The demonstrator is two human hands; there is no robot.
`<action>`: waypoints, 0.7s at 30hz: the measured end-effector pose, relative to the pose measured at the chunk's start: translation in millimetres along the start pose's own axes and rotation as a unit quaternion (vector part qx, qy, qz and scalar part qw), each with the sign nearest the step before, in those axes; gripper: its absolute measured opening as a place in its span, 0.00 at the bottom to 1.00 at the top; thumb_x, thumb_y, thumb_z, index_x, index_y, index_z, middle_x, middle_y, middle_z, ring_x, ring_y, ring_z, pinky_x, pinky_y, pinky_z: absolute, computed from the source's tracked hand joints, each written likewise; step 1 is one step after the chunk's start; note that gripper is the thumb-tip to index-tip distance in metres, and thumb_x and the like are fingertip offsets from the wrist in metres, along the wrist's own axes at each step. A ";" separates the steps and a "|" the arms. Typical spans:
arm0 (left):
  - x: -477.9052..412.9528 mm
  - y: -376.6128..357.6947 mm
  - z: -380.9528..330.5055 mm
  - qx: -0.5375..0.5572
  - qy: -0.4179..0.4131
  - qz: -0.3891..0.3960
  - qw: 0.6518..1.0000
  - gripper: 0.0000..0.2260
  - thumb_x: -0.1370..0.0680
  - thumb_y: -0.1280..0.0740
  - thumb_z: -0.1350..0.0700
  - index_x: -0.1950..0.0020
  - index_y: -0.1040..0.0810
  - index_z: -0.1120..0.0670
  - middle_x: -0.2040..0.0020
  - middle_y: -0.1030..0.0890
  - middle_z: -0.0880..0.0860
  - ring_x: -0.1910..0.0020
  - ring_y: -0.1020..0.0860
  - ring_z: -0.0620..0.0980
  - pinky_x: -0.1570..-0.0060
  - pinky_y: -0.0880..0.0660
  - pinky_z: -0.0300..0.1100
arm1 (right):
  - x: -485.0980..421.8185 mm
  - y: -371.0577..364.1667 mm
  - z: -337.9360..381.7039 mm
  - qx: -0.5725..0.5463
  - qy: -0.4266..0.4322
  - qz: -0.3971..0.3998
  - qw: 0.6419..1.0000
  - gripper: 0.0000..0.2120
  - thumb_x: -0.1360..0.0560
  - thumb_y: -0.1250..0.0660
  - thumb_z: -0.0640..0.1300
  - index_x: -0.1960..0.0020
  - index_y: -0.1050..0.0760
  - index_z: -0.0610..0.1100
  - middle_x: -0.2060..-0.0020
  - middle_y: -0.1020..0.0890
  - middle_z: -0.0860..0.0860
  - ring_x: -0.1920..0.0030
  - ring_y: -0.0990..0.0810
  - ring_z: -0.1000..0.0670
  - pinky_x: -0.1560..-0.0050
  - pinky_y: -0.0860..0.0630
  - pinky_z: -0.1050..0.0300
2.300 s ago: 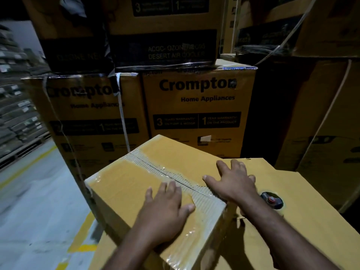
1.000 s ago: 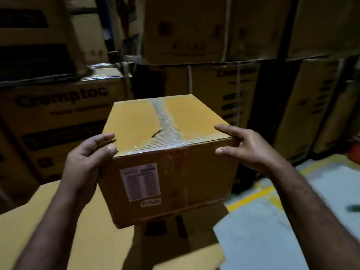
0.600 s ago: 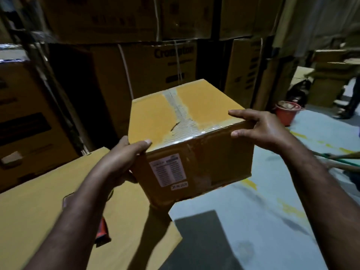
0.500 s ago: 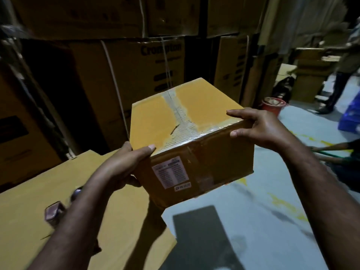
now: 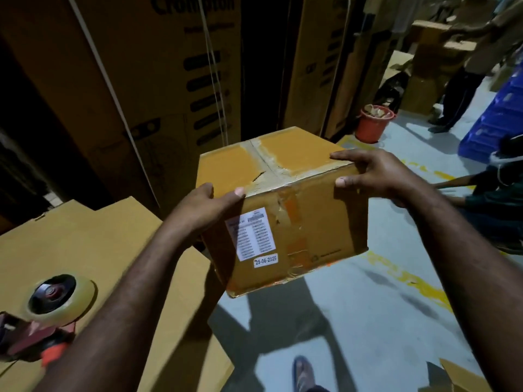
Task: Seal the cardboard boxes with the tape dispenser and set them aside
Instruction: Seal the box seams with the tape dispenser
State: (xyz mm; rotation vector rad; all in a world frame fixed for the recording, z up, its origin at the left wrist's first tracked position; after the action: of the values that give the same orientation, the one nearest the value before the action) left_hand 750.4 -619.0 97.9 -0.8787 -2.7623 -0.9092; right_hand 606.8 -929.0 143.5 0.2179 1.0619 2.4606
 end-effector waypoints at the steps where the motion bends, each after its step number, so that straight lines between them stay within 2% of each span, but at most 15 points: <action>1: -9.1 -6.1 -5.5 -0.007 -0.001 0.010 1.000 0.40 0.26 0.33 0.32 0.23 0.35 0.58 0.26 0.29 0.58 0.39 0.26 0.54 0.40 0.24 0.53 | -11.9 0.0 -9.8 -0.009 -0.005 0.009 1.000 0.29 0.33 0.20 0.50 0.35 0.24 0.63 0.30 0.26 0.51 0.33 0.26 0.46 0.36 0.24 0.41; 3: -30.5 -19.9 -17.7 -0.022 -0.002 0.019 1.000 0.39 0.26 0.30 0.35 0.24 0.34 0.59 0.27 0.28 0.57 0.42 0.29 0.50 0.43 0.27 0.48 | -40.9 3.4 -31.1 -0.028 -0.010 0.024 0.999 0.29 0.34 0.20 0.50 0.36 0.23 0.65 0.29 0.27 0.51 0.32 0.27 0.46 0.34 0.25 0.40; 7: -85.7 -53.0 -31.7 -0.052 0.037 0.026 0.998 0.38 0.26 0.26 0.40 0.24 0.34 0.60 0.27 0.29 0.57 0.42 0.31 0.49 0.45 0.31 0.45 | -111.5 8.7 -71.4 -0.007 0.012 0.070 0.997 0.35 0.38 0.22 0.55 0.31 0.25 0.58 0.31 0.26 0.49 0.32 0.27 0.46 0.36 0.25 0.46; 10: -124.7 -80.4 -30.9 -0.026 0.092 0.013 0.995 0.39 0.27 0.24 0.43 0.23 0.34 0.59 0.26 0.30 0.56 0.41 0.30 0.50 0.45 0.32 0.44 | -161.4 -1.3 -106.7 -0.026 0.011 0.111 0.993 0.33 0.33 0.21 0.49 0.30 0.26 0.56 0.31 0.25 0.49 0.33 0.27 0.48 0.39 0.26 0.52; 12: -142.3 -95.4 -24.8 -0.016 0.138 0.002 0.990 0.41 0.28 0.23 0.43 0.22 0.35 0.59 0.25 0.30 0.56 0.37 0.28 0.54 0.45 0.32 0.45 | -188.4 -17.2 -126.7 -0.036 0.005 0.143 0.989 0.33 0.32 0.20 0.46 0.29 0.26 0.54 0.31 0.26 0.49 0.34 0.27 0.49 0.36 0.27 0.51; 15: -162.6 -107.8 -6.4 0.025 0.200 -0.024 0.979 0.39 0.29 0.22 0.43 0.25 0.32 0.59 0.37 0.27 0.53 0.47 0.26 0.50 0.47 0.29 0.47 | -227.8 -45.3 -141.2 -0.023 0.017 0.193 0.981 0.34 0.33 0.20 0.46 0.29 0.26 0.53 0.30 0.26 0.50 0.32 0.27 0.47 0.32 0.28 0.44; 16: -168.9 -110.1 3.0 0.045 0.221 -0.032 0.974 0.39 0.29 0.22 0.42 0.26 0.31 0.58 0.40 0.29 0.51 0.47 0.27 0.50 0.47 0.27 0.48 | -239.7 -55.8 -143.2 -0.013 0.021 0.206 0.978 0.35 0.33 0.20 0.47 0.28 0.27 0.53 0.30 0.26 0.50 0.32 0.27 0.47 0.32 0.28 0.43; 18: -182.4 -114.0 27.8 0.084 0.263 -0.052 0.960 0.37 0.31 0.24 0.35 0.31 0.26 0.57 0.40 0.24 0.50 0.46 0.23 0.52 0.50 0.24 0.49 | -261.9 -82.0 -147.4 0.010 0.038 0.240 0.970 0.36 0.34 0.19 0.49 0.28 0.27 0.53 0.30 0.25 0.49 0.32 0.27 0.46 0.32 0.27 0.43; 20: -194.5 -115.0 52.0 0.130 0.292 -0.090 0.943 0.31 0.31 0.28 0.31 0.44 0.18 0.56 0.46 0.16 0.54 0.52 0.17 0.54 0.57 0.21 0.46 | -282.3 -110.7 -149.5 0.038 0.057 0.269 0.961 0.36 0.34 0.19 0.50 0.28 0.27 0.53 0.30 0.25 0.49 0.32 0.27 0.46 0.32 0.28 0.46; 21: -199.4 -115.7 63.0 0.143 0.303 -0.108 0.936 0.29 0.30 0.28 0.31 0.48 0.18 0.56 0.50 0.15 0.55 0.55 0.17 0.54 0.60 0.21 0.45 | -292.3 -125.8 -150.1 0.055 0.065 0.280 0.956 0.37 0.34 0.19 0.51 0.28 0.27 0.53 0.30 0.25 0.48 0.32 0.26 0.46 0.33 0.28 0.48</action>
State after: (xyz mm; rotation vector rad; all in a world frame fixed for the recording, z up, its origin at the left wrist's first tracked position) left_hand 856.1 -757.1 -66.0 -0.1947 -2.3712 -0.6342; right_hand 861.7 -1085.7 -41.7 0.4508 1.3422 2.9491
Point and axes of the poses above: each hand's wrist, its own x-axis away from the middle knuckle, its own y-axis out of the back of the hand, z = x × y, the point moved 7 cm from there along -x, towards the middle knuckle
